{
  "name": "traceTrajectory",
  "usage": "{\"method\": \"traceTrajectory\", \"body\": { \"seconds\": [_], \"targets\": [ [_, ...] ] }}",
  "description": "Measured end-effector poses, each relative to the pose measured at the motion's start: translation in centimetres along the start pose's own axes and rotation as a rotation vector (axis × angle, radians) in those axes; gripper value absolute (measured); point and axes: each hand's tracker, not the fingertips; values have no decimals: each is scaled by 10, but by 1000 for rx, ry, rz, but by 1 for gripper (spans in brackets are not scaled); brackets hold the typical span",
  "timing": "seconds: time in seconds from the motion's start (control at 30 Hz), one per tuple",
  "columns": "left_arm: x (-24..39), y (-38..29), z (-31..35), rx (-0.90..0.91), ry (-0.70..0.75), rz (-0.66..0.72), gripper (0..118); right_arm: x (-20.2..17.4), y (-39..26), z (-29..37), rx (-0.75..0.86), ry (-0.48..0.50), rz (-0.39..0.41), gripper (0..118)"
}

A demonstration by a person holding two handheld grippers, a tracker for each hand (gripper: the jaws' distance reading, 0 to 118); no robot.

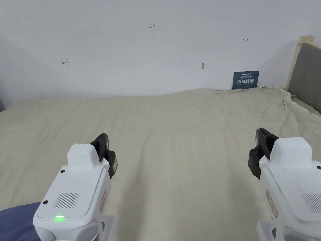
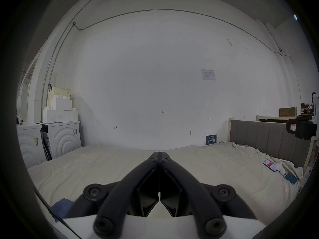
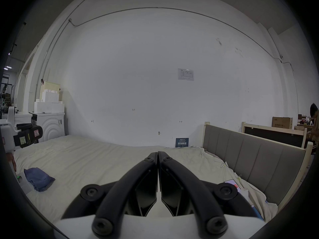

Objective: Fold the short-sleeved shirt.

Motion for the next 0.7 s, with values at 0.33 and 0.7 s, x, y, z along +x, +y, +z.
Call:
{"method": "traceTrajectory", "body": {
  "seconds": [0.33, 0.7],
  "targets": [
    [-2, -2, 0, -4, -7, 9, 0, 5, -4, -4, 1, 6, 1, 0],
    [-4, -2, 0, -4, -6, 8, 0, 7, -7, -8, 2, 10, 5, 0]
  ]
}}
